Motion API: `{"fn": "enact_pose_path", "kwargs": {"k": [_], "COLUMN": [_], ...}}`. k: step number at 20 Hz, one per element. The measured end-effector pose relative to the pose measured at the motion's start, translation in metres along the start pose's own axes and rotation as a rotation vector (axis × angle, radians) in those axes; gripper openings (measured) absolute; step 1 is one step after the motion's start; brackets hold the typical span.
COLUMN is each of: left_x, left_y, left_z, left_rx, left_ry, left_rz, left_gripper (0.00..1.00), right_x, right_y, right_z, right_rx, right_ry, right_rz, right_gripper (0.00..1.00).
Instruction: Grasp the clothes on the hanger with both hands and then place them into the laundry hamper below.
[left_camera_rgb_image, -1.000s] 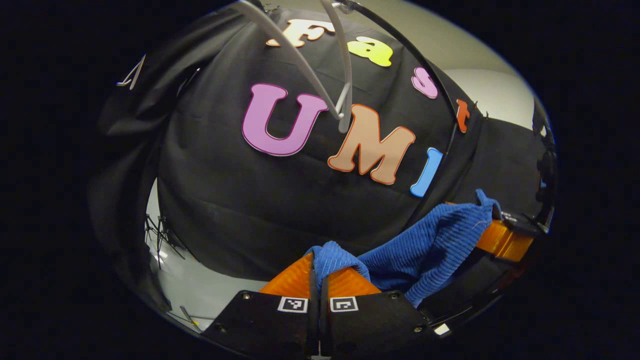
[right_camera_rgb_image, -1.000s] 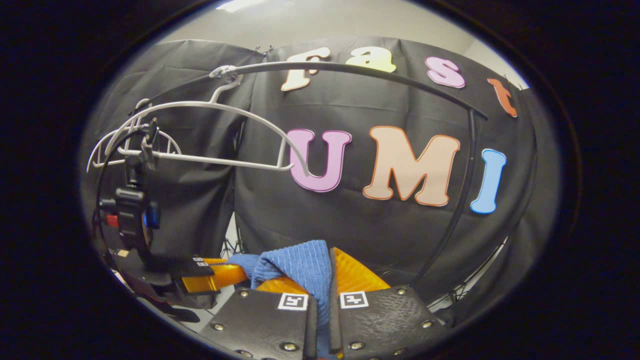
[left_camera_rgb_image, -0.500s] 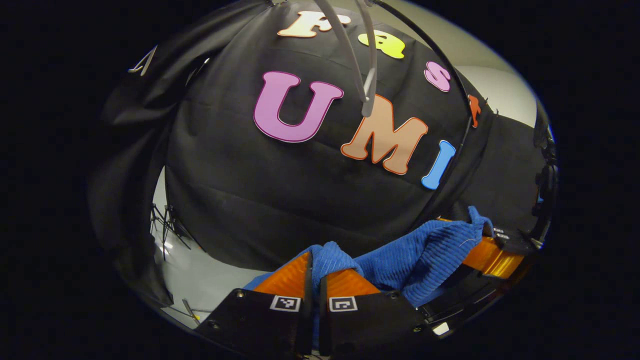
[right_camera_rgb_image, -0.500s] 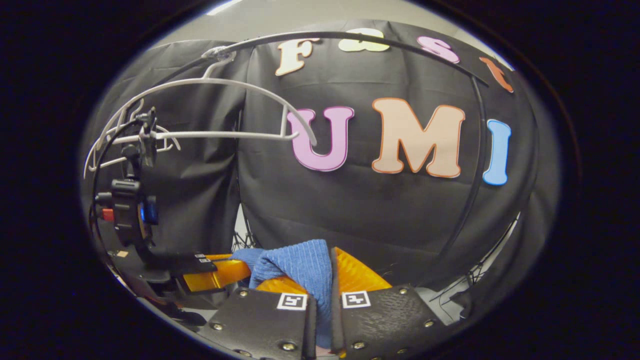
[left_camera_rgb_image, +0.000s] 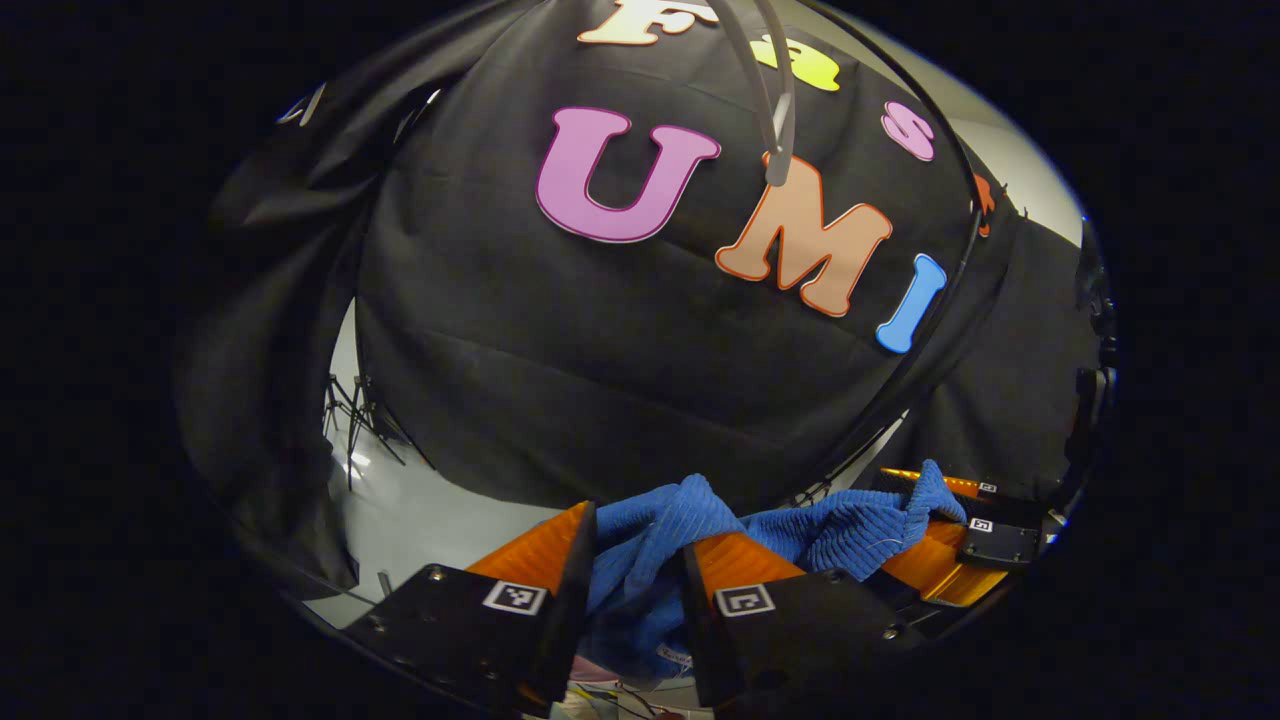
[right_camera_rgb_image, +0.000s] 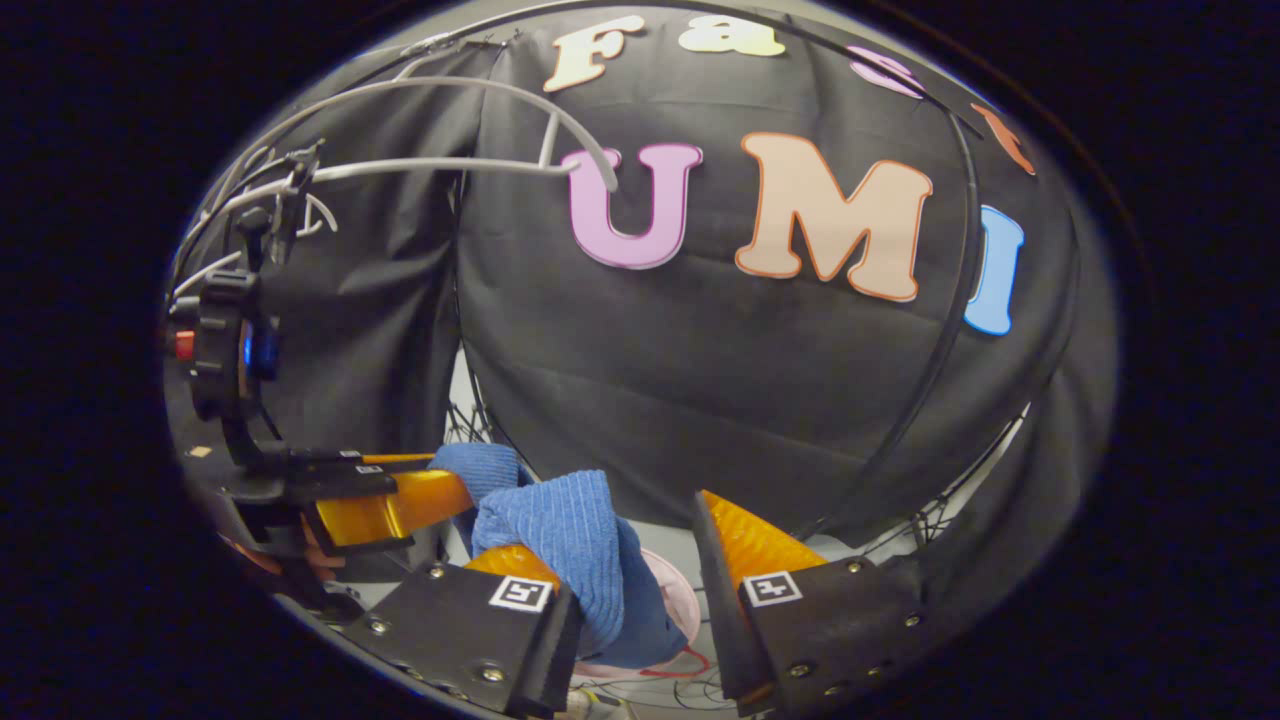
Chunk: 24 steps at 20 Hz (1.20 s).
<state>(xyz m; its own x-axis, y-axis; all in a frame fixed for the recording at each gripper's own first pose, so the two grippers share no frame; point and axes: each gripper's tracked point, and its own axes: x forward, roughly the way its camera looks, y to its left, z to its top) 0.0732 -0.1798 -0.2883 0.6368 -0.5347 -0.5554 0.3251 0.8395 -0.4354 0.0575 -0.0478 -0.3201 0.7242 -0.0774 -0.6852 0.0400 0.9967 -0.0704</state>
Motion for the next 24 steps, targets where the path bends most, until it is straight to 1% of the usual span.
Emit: {"fn": "enact_pose_path", "kwargs": {"k": [1, 2, 3, 4, 6, 10, 13, 16, 20, 23, 24], "left_x": [-0.001, 0.0, 0.001, -0.001, 0.001, -0.001, -0.005, -0.015, -0.041, -0.069, -0.081], "left_y": [0.0, -0.002, -0.003, -0.004, -0.003, -0.005, -0.004, -0.005, -0.024, -0.057, -0.067], "left_z": [-0.004, -0.007, -0.007, -0.007, -0.01, -0.01, -0.007, 0.011, 0.057, 0.106, 0.122], "left_rx": [0.004, 0.006, 0.008, 0.014, 0.029, 0.027, 0.051, 0.08, 0.174, 0.219, 0.232], "left_ry": [0.019, 0.026, 0.024, 0.03, 0.037, 0.027, 0.014, -0.042, -0.177, -0.314, -0.356], "left_rz": [0.0, -0.006, -0.01, -0.009, -0.007, -0.007, 0.007, 0.024, 0.024, -0.015, -0.025], "left_gripper": [0.54, 0.66, 0.69, 0.77, 0.95, 0.95, 0.95, 0.95, 0.95, 0.95, 0.94], "right_x": [0.002, 0.003, 0.006, 0.007, 0.011, 0.009, 0.006, 0.0, -0.03, -0.059, -0.08], "right_y": [-0.002, -0.003, -0.003, -0.002, 0.0, -0.001, -0.002, -0.004, -0.003, -0.01, -0.023], "right_z": [-0.011, -0.023, -0.037, -0.047, -0.053, -0.044, -0.034, -0.017, 0.036, 0.091, 0.086], "right_rx": [-0.008, -0.013, -0.021, -0.018, 0.009, 0.02, 0.025, 0.038, 0.049, 0.061, 0.063], "right_ry": [0.04, 0.076, 0.124, 0.151, 0.166, 0.141, 0.114, 0.059, -0.101, -0.25, -0.303], "right_rz": [-0.004, -0.006, -0.005, 0.001, 0.024, 0.023, 0.025, 0.022, 0.01, -0.01, -0.02], "right_gripper": [0.51, 0.55, 0.55, 0.55, 0.56, 0.55, 0.55, 0.55, 0.55, 0.55, 0.55]}}
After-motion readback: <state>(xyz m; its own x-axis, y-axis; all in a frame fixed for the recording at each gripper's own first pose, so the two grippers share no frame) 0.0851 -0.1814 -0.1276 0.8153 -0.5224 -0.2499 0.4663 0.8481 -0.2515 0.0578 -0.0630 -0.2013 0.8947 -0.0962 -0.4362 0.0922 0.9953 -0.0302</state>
